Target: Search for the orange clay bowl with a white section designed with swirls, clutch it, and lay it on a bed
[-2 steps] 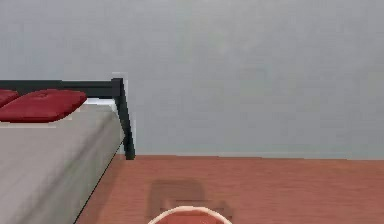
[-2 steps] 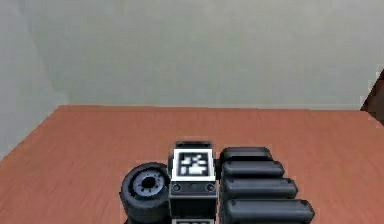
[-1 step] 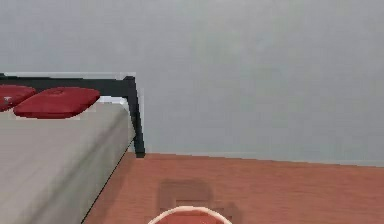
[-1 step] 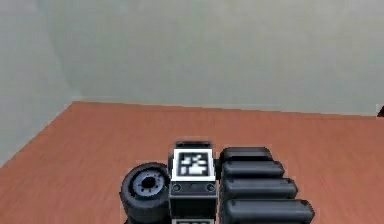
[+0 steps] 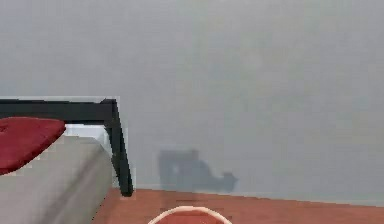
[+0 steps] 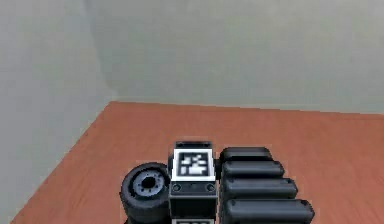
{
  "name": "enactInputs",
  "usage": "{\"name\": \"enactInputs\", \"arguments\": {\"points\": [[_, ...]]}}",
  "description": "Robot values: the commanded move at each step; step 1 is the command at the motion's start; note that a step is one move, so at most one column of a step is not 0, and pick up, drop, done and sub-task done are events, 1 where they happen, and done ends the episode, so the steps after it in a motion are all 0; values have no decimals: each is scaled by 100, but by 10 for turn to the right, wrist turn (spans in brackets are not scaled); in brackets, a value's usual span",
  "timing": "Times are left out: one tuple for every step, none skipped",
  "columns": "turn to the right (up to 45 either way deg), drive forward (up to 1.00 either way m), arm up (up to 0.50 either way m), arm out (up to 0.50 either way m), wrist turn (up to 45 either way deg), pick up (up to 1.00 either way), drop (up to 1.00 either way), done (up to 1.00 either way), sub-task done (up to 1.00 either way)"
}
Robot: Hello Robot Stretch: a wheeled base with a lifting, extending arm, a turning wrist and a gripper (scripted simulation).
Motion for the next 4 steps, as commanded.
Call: {"name": "enactInputs", "arguments": {"points": [[-450, 0, 0, 0, 0, 0, 0, 0, 0], [-450, 0, 0, 0, 0, 0, 0, 0, 0], [-450, 0, 0, 0, 0, 0, 0, 0, 0], [-360, 0, 0, 0, 0, 0, 0, 0, 0]]}}
